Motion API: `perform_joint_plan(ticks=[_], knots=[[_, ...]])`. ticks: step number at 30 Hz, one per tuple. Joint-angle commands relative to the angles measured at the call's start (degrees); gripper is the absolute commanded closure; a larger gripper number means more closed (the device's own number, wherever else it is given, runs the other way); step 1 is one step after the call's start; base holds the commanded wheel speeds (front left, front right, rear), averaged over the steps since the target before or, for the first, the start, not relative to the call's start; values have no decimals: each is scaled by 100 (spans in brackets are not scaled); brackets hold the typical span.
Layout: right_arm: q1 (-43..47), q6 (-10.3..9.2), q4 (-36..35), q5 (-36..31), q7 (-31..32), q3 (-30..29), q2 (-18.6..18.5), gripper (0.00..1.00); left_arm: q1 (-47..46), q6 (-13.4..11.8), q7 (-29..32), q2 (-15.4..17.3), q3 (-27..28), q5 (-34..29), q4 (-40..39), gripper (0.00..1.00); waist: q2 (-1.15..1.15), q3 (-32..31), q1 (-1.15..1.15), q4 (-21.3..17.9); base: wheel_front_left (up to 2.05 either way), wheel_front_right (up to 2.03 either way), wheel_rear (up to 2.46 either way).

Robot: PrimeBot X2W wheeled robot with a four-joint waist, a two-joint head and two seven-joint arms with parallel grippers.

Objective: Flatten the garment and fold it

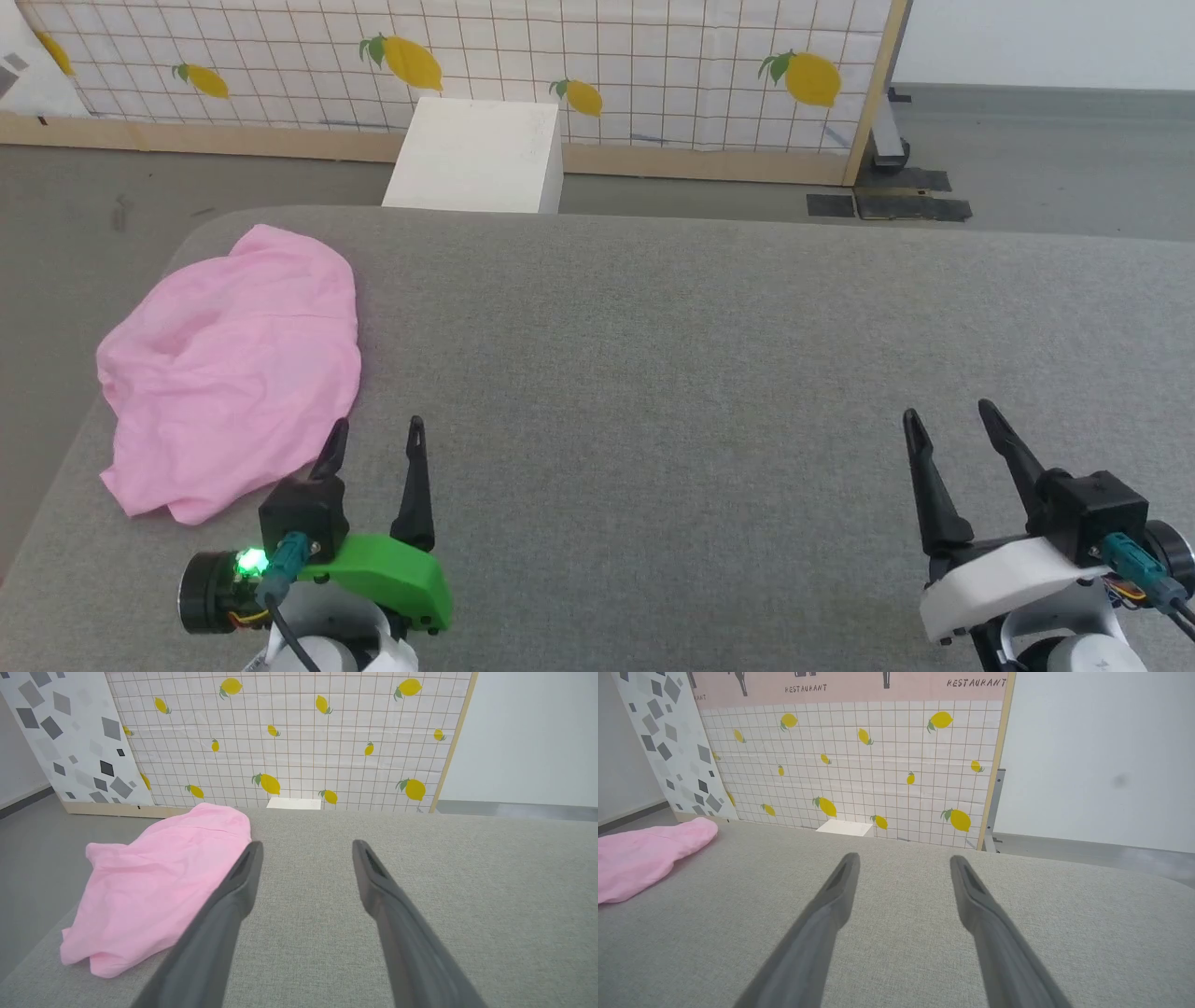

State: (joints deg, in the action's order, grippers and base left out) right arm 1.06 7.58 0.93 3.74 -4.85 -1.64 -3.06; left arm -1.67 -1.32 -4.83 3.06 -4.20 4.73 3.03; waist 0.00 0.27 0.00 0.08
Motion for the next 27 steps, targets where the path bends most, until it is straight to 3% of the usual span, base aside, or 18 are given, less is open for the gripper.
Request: perform_joint_plan(ticks=[1, 27], knots=[[-26, -3, -13, 61, -64, -30, 7, 0, -128, -19, -60, -7, -17, 32, 25, 0, 0, 3, 0, -2, 0, 0, 0], [41, -5, 57, 214, -367, -105, 10, 0, -137, -86, -365, -10, -134, 329, 194, 0, 0, -78, 0, -21, 0, 0, 0]])
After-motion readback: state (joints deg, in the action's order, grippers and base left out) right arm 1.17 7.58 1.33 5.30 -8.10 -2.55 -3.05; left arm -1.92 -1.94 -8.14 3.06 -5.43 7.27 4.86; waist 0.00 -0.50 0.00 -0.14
